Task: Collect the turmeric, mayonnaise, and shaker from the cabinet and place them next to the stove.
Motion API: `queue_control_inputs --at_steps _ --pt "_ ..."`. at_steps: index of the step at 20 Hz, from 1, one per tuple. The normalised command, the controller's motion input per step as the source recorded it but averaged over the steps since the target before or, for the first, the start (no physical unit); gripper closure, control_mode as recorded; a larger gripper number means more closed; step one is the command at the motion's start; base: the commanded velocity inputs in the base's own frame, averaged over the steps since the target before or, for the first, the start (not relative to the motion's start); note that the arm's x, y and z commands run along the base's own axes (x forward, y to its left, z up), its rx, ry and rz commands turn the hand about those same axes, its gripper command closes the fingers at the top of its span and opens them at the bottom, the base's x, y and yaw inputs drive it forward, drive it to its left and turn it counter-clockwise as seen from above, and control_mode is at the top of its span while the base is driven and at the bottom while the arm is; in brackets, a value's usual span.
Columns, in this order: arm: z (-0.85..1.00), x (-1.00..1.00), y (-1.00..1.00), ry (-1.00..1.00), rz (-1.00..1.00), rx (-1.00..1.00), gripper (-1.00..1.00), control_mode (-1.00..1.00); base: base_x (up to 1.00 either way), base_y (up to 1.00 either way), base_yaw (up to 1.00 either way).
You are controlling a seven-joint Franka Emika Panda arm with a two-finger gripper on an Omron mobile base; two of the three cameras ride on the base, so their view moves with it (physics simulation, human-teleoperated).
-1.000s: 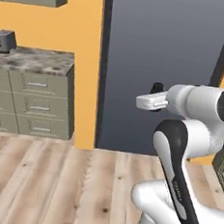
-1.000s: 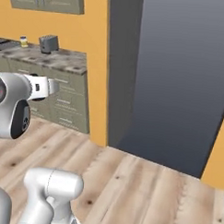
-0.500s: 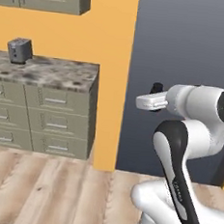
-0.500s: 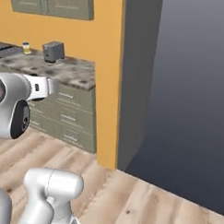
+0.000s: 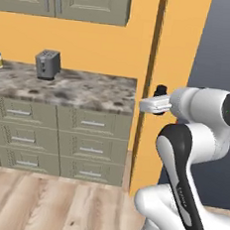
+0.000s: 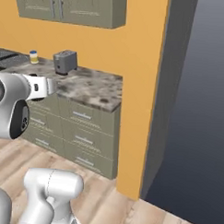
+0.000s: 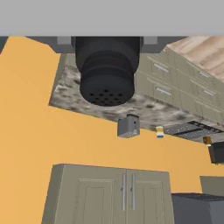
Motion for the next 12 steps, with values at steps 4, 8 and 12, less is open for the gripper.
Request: queue_control_inputs --at_steps 4,8,12 --pt "0.0 0.0 0.0 0.0 0.0 0.0 1.0 1.0 0.86 1.0 -0.04" --pt "0.0 0.0 0.0 0.0 0.0 0.0 1.0 1.0 0.86 1.0 -0.04" --pt "0.0 0.0 0.0 0.0 0.0 0.0 1.0 1.0 0.74 1.0 -0.06"
